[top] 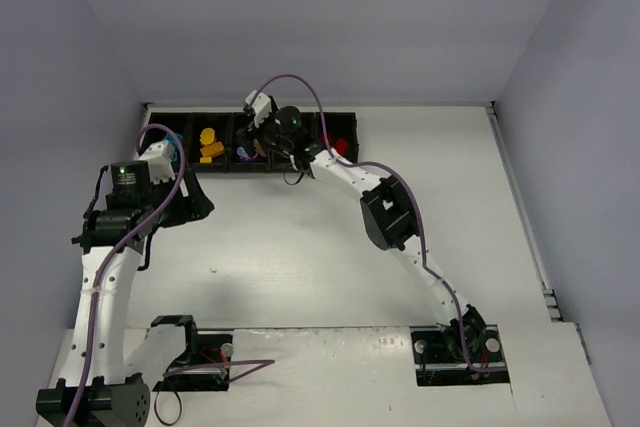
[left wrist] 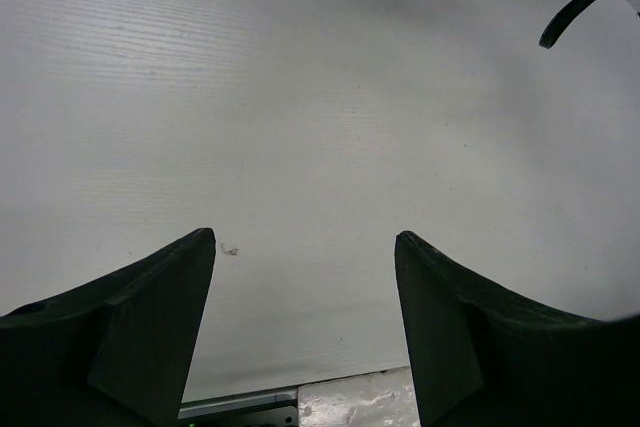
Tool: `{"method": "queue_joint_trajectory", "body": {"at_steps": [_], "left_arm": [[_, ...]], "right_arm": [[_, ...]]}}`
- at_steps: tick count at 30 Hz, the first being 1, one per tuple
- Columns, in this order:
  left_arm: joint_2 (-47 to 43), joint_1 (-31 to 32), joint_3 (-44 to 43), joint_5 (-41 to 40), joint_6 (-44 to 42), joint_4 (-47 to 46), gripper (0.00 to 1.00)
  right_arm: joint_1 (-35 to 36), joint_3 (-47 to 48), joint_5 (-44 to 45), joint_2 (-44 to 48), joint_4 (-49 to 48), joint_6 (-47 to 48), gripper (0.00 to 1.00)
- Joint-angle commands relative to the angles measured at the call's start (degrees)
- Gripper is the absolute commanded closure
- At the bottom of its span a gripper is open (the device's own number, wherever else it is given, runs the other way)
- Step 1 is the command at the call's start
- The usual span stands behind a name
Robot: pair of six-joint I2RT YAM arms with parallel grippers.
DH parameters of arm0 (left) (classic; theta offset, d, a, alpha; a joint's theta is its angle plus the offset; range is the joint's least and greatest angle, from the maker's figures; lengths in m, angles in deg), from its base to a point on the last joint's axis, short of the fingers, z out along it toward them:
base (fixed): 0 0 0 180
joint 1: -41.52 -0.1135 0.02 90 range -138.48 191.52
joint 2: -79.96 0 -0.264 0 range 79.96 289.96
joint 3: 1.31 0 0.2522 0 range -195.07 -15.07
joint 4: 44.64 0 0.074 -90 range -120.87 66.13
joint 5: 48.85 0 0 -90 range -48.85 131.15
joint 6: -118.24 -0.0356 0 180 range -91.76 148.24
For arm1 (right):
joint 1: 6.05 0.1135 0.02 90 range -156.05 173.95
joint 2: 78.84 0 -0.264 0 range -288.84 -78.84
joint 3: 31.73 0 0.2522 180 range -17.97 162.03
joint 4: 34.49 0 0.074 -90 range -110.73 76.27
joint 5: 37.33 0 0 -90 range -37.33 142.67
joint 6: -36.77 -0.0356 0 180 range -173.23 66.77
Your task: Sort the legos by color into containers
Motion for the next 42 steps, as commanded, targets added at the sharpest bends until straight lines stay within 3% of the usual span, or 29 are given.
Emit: {"method": "queue_joint_trajectory", "body": {"at_steps": [1, 4, 9, 14, 15, 20, 23, 30, 35, 42], "left_arm": [[-0.54, 0.30, -1.28, -0.35, -0.09, -2.17, 0.34], [-0.81, 0.30, -2.07, -0.79, -0.18, -2.35, 0.34], [-0.98, 0.30, -4.01, -2.72, -0.45, -2.53, 0.33], [-1.86, 0.30, -6.12, -4.56, -0.36, -2.79, 0.33], [-2.04, 0.30, -6.38, -5.18, -0.36, -2.53, 0.28], [-2.22, 0.30, -10.58, -8.52, 0.61, -0.77, 0.25], [-1.43, 0.30, -13.40, -10.45, 0.08, 0.81, 0.23], [0.68, 0.48, -21.31, -17.30, -2.99, 3.62, 0.22], [2.35, 1.01, -24.57, -18.72, -3.96, 4.59, 0.22], [1.49, 1.01, -23.45, -20.20, -3.35, 1.61, 0.22]], "right_arm": [[-0.26, 1.63, 2.89, 3.69, -7.37, -0.26, 0.09], [-0.52, -3.81, 4.21, 11.39, -8.77, -0.34, 0.00], [-4.11, -20.03, 7.55, 26.08, -9.48, -3.59, 0.00], [-13.25, -34.74, 5.80, 44.28, -6.85, -16.06, 0.00], [-14.66, -37.20, 5.71, 47.00, -6.50, -18.08, 0.00], [-20.38, -55.98, 11.67, 66.33, -5.88, -15.99, 0.00], [-22.92, -61.72, 17.30, 75.57, 0.61, -14.32, 0.00], [-26.19, -68.59, 26.36, 92.34, 20.91, -12.91, 0.00], [-26.19, -75.10, 27.16, 102.99, 22.77, -17.04, 0.00], [-26.19, -74.05, 30.14, 103.54, 24.27, -18.54, 0.00]]}}
